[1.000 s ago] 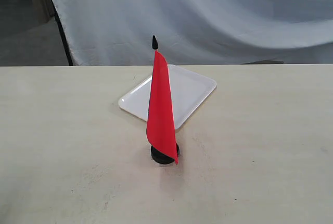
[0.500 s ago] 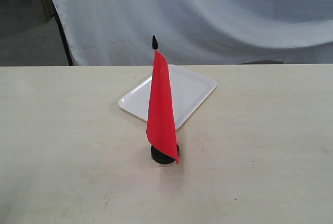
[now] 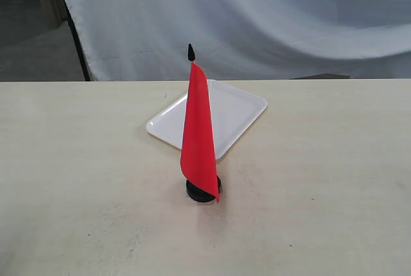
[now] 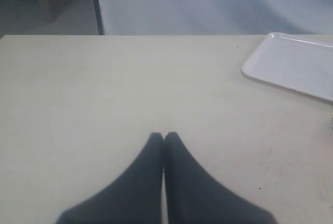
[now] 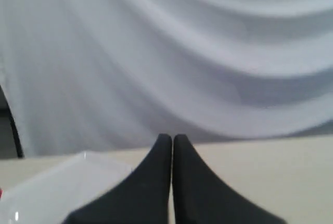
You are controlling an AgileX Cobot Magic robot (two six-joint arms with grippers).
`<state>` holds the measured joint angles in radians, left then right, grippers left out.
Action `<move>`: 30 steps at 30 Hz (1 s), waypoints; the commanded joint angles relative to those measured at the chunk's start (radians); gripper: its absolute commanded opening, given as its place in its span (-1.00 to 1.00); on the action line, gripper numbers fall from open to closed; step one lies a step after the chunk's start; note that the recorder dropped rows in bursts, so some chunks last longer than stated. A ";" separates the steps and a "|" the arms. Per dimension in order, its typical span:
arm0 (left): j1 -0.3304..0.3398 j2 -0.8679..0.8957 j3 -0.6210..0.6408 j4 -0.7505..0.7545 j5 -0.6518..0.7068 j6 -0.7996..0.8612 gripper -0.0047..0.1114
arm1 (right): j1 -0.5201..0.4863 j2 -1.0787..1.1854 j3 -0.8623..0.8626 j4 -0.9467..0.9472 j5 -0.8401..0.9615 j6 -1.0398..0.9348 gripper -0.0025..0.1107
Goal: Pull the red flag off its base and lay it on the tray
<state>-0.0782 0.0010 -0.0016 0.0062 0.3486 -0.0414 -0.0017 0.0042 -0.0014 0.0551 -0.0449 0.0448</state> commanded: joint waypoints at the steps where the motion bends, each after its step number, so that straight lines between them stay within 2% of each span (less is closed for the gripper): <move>1: -0.004 -0.001 0.002 0.000 -0.004 0.000 -0.92 | 0.003 -0.004 0.001 -0.003 -0.362 -0.007 -0.92; 4: -0.004 -0.001 0.002 0.000 -0.004 0.000 -0.92 | 0.003 -0.004 0.001 -0.001 -0.518 -0.001 -0.92; 6: -0.004 -0.001 0.002 0.000 -0.004 0.000 -0.92 | 0.003 -0.004 0.001 0.003 -0.603 0.144 -0.92; 10: -0.004 -0.001 0.002 0.000 -0.004 0.000 -0.92 | 0.003 -0.004 0.001 0.003 -0.722 0.292 -0.92; 11: -0.004 -0.001 0.002 0.000 -0.004 0.000 -0.92 | 0.003 -0.004 0.001 0.003 -0.739 0.429 -0.92; 13: -0.004 -0.001 0.002 0.000 -0.004 0.000 -0.92 | 0.003 -0.004 0.001 0.000 -0.717 0.546 -0.92; 16: -0.004 -0.001 0.002 0.000 -0.004 0.000 -0.92 | 0.003 0.035 0.001 -0.071 -0.680 0.565 -0.96; 24: -0.004 -0.001 0.002 0.000 -0.004 0.000 -0.92 | 0.003 0.503 -0.020 -0.364 -0.927 0.546 -0.97; 30: -0.004 -0.001 0.002 0.000 -0.004 0.000 -0.92 | 0.003 0.958 -0.148 -0.558 -0.954 0.510 -0.97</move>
<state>-0.0782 0.0010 -0.0016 0.0062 0.3486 -0.0414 -0.0017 0.7808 -0.1045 -0.4229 -0.9835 0.5768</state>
